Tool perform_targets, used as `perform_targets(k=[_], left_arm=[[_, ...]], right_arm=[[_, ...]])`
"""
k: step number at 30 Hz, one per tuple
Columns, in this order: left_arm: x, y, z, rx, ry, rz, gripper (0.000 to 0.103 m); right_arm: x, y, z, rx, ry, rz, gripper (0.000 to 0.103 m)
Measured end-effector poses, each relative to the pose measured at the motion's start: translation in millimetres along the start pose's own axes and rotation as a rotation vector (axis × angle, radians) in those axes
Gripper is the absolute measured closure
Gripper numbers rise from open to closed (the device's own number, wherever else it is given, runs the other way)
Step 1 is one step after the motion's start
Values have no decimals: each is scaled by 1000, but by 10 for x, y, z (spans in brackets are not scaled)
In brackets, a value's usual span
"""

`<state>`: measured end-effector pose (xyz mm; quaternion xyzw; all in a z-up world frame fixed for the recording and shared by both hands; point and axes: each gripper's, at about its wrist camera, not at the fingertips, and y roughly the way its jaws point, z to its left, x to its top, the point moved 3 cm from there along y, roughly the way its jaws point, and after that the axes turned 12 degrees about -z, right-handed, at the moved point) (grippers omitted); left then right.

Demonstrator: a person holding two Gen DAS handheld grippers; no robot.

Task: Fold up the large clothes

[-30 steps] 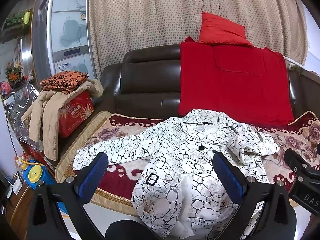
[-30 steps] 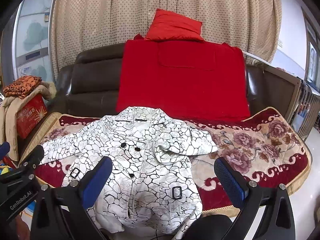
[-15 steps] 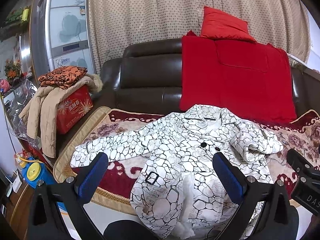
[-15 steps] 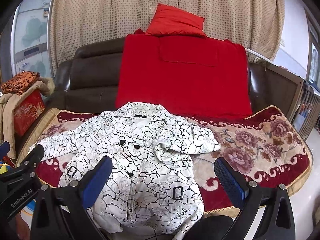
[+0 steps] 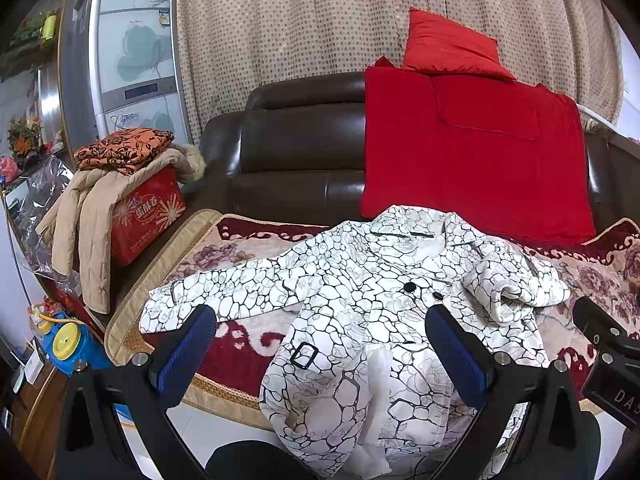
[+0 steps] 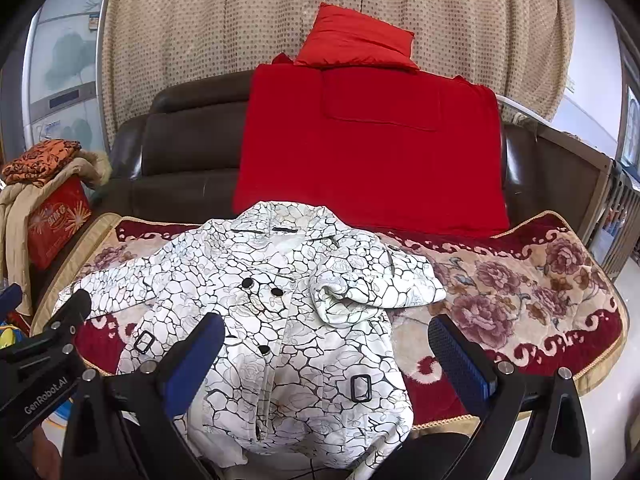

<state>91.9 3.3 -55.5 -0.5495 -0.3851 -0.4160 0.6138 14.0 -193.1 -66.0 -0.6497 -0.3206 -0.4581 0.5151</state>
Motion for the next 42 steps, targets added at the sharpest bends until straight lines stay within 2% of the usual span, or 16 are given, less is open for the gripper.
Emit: perform_targets(k=[11,19,29,38,42], left_arm=[[-70,161,-34,2,9,21,0],[-103,400,-106,-17,9,52,0],[-63,542,-203,-36,12,44,0],[-24,960,-319,-26,-11,18,0],[-77,1245,-374,-21,-33,43,0]], right_arm=[[-54,147,-8,1,1,22,0],[-60,413,-162,-50,20,50,0],[11,517,-143,-74,8,41,0],[3,758,-169,-94,-11,46,0],[-49,977,-239,-107,-1,70,0]])
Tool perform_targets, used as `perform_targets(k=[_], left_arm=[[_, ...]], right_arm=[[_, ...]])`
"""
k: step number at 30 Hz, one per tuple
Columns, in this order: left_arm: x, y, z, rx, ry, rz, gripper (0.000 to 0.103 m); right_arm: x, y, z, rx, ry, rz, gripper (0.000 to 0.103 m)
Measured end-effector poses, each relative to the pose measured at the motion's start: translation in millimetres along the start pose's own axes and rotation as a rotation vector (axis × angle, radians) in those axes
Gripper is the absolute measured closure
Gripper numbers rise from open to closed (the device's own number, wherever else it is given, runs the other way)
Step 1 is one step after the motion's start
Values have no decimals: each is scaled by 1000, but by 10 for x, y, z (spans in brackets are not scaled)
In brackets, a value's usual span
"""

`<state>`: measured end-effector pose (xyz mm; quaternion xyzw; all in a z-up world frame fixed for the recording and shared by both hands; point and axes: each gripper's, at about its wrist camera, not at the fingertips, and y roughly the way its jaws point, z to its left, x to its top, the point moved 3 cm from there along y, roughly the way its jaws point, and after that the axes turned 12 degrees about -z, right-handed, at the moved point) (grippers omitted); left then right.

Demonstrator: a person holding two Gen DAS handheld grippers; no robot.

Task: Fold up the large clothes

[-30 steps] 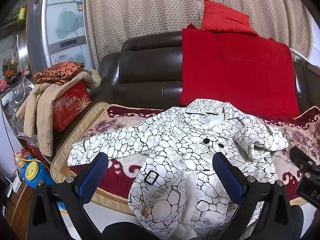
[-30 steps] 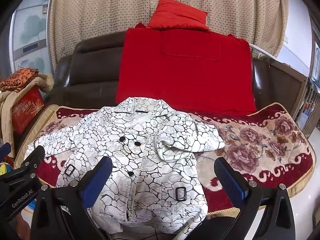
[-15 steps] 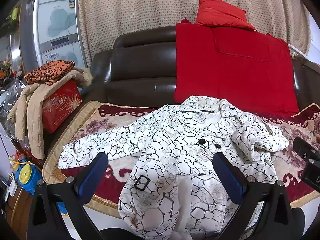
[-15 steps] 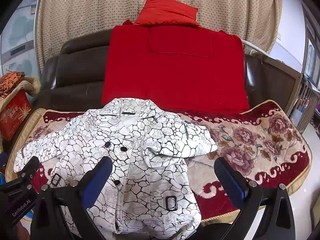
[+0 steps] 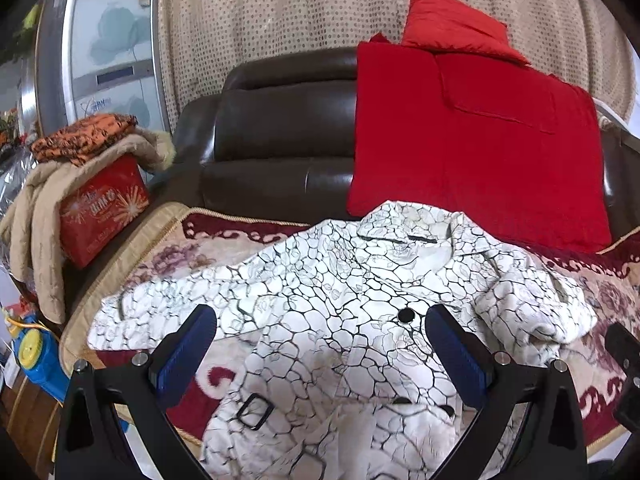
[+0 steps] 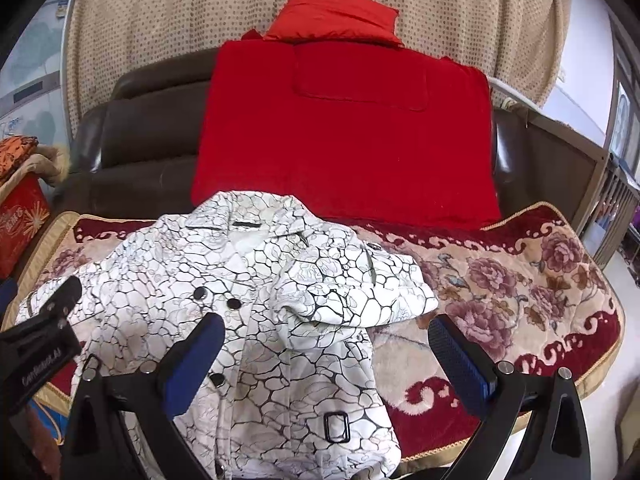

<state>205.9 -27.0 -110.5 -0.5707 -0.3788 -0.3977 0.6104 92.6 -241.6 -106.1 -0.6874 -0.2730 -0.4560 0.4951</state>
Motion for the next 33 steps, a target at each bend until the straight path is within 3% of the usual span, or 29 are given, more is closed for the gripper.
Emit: perform_targets(k=[15,20,24,29,30,33], left_arm=[[-131,285,-27,7,-10,-4,0],[-368,487,-68,-8,7,-14,0],[-616,754,-194,-16,108,44,0],[-692,882,-237,-77,94,104,0],[-697,898,-243,-83,91,110,0],[-713,960,-263,-96,79,133,0]], right_arm=[[-66,313,19,-51,-44,14,0],[-186,581,-63,33,29,52,0],[-353,990,-337,184,209,124,0],[-672,1628,-867,333,589,261,0],[-756,1762,-984,351,692,285,0],[-876,1946,-1190,326,833,291,2]])
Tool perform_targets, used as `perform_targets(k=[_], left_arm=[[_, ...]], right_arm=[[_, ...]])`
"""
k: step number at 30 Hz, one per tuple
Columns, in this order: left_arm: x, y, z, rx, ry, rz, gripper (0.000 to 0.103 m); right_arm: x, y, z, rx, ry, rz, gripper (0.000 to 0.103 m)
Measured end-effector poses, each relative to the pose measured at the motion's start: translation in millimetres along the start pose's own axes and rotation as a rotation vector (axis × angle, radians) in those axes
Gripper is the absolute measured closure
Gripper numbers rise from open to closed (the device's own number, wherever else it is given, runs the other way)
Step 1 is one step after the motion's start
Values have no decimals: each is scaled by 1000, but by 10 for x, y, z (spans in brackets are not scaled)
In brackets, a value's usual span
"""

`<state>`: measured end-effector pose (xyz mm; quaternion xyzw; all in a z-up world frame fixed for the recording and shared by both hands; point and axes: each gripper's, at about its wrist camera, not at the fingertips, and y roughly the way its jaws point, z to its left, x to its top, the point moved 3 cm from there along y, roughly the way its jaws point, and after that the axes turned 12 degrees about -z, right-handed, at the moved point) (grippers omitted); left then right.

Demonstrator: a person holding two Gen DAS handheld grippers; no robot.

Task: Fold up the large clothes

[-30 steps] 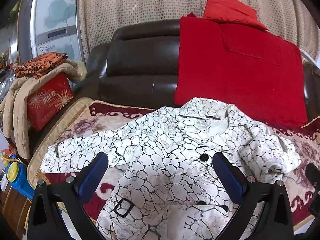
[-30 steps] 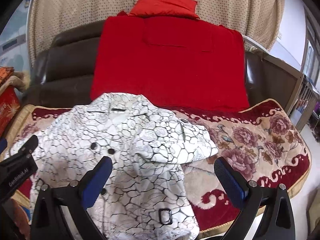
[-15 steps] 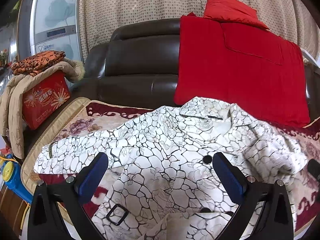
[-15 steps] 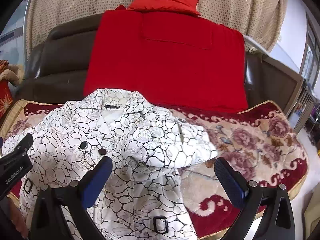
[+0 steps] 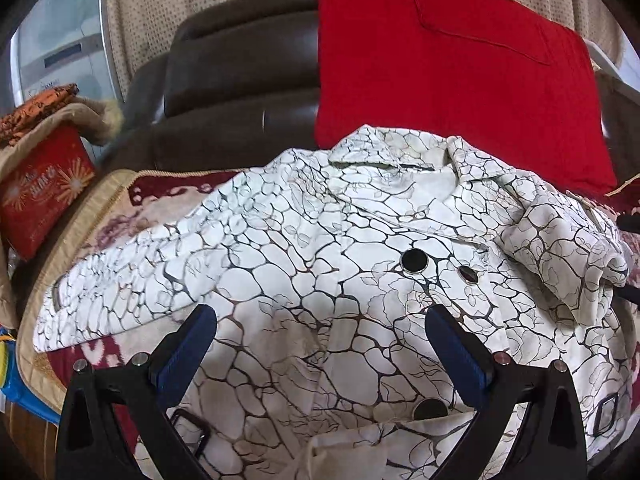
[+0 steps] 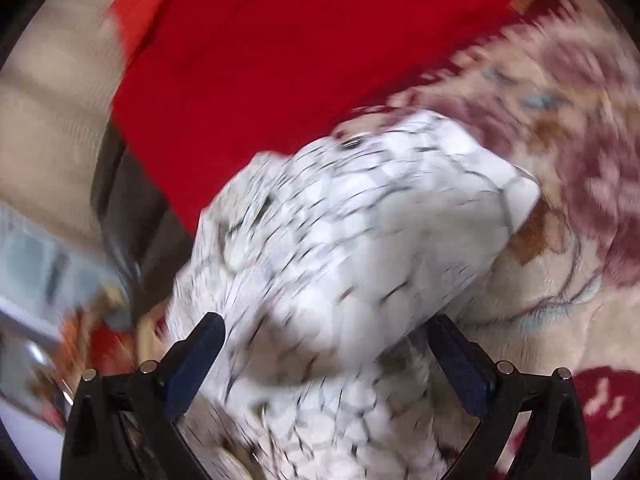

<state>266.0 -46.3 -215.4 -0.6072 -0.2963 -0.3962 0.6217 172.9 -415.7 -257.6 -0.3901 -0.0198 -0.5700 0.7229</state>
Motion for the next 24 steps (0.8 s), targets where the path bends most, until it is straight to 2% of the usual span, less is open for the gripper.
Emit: perform_targets(k=[1,4,6,7,8,10,12,15,18,21,24], left_arm=[[-6,29,0,-6,-5,13,0],[-19,85,7,-21,-21,39,0],[-14,94,14,-34,-31,45,0],[-6,88,19,-34,-32,40,0],[6,71,29,-33,-33,30,0],[32,39,60,-26,-30,11,0],[66,-20,116,-1,-30,-20,0],[130,-85,225,36,-42,-57,0],[178,-132,387,68,-75,-84,0],[205,-166,622,104,-131,-101,0],[199,-195,887,139,-200,-109,0]], right_arm=[[41,31,-97,0,50,-9,7],[139,41,-209,46,151,-43,10],[208,63,-186,24,134,-70,20],[236,93,-175,19,130,-75,31],[257,136,-171,13,131,-76,50],[292,182,-162,13,141,-81,65],[268,157,-64,30,107,-128,67],[213,36,337,78,-73,-203,73],[39,-81,869,219,-244,-254,73],[-276,-94,1350,364,-389,-217,73],[-659,40,1711,496,-469,-88,73]])
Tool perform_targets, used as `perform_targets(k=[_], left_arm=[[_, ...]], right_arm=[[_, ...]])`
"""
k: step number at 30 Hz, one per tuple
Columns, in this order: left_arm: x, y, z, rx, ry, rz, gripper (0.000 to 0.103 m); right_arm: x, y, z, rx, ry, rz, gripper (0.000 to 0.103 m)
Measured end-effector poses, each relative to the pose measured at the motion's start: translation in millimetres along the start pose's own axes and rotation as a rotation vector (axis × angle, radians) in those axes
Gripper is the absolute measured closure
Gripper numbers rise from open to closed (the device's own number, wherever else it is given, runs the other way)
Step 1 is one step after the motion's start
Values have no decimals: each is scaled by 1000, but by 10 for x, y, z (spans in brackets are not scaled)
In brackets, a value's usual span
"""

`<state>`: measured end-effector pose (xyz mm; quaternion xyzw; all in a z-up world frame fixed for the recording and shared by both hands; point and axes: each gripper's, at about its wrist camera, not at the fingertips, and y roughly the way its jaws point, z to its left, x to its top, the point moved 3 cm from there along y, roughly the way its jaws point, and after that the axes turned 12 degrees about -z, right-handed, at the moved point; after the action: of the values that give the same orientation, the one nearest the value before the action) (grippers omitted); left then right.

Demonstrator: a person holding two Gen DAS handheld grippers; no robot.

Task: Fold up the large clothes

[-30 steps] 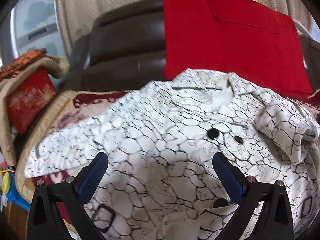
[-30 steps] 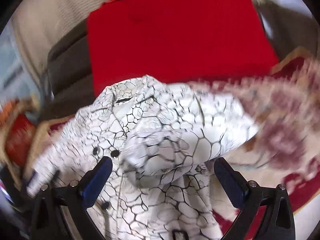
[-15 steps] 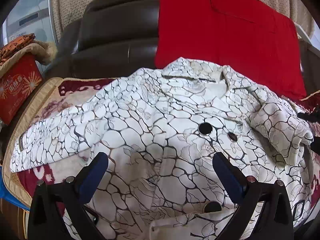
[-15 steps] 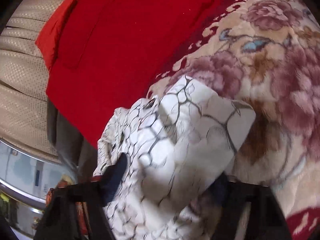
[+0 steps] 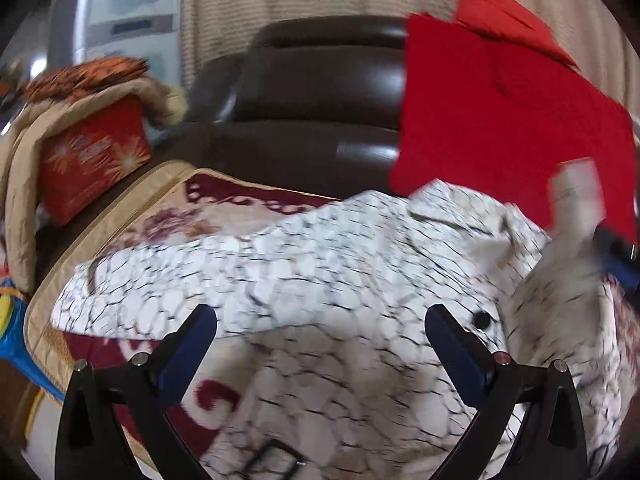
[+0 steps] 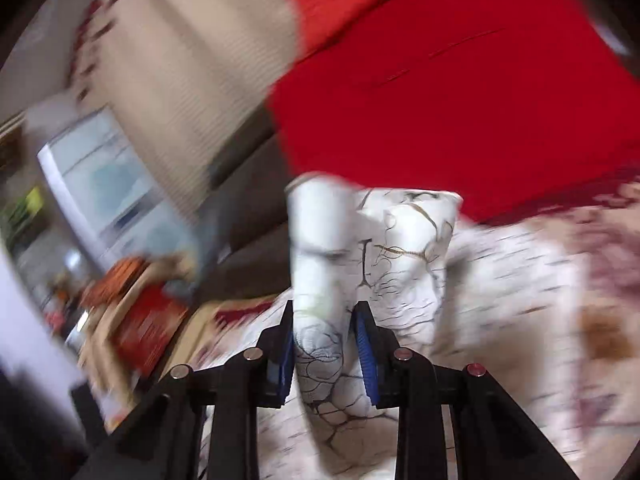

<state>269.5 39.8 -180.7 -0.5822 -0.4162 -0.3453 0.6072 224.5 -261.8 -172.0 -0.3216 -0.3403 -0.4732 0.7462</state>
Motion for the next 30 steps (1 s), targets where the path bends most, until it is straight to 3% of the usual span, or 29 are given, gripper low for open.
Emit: perform_targets(k=[3,4,5,6,7,10,13,18,20,21,28,29,30], left_arm=[[42,8,230,47,-45,-18,0],[47,14,267,54,-52,-20,0],[47,19,312,58,-62,-18,0],[46,31,352,59,-75,-13,0],[42,46,373,56,-88,-6,0],[30,110,359,22,-110,18,0],[21,173,236,-71,-124,42,0],[-28,512,-92,-306,-193,171,0],[-49,664,-230,-383,-223,222,0],[-67,756,-310,-413,-232,252,0],[-78,1332,-625,-483,-263,346,1],[-76,1382,-676,-484,-256,363,6],[-87,1433,-727,-482,-241,380,18]], right_arm=[[-284,313,307,105,-36,142,70],[-376,385,403,142,-44,196,59],[-440,432,451,166,-41,234,32],[-501,440,505,194,-23,267,24],[-552,416,520,205,-21,270,23],[-482,352,422,160,-29,221,23],[-359,297,75,13,18,176,26],[-128,43,-468,-149,135,118,48],[-107,-14,-611,-192,164,122,63],[-112,-41,-694,-213,189,129,63],[-261,-89,-920,-272,241,217,64],[-280,-79,-924,-280,231,232,64],[-318,-33,-937,-291,217,248,64]])
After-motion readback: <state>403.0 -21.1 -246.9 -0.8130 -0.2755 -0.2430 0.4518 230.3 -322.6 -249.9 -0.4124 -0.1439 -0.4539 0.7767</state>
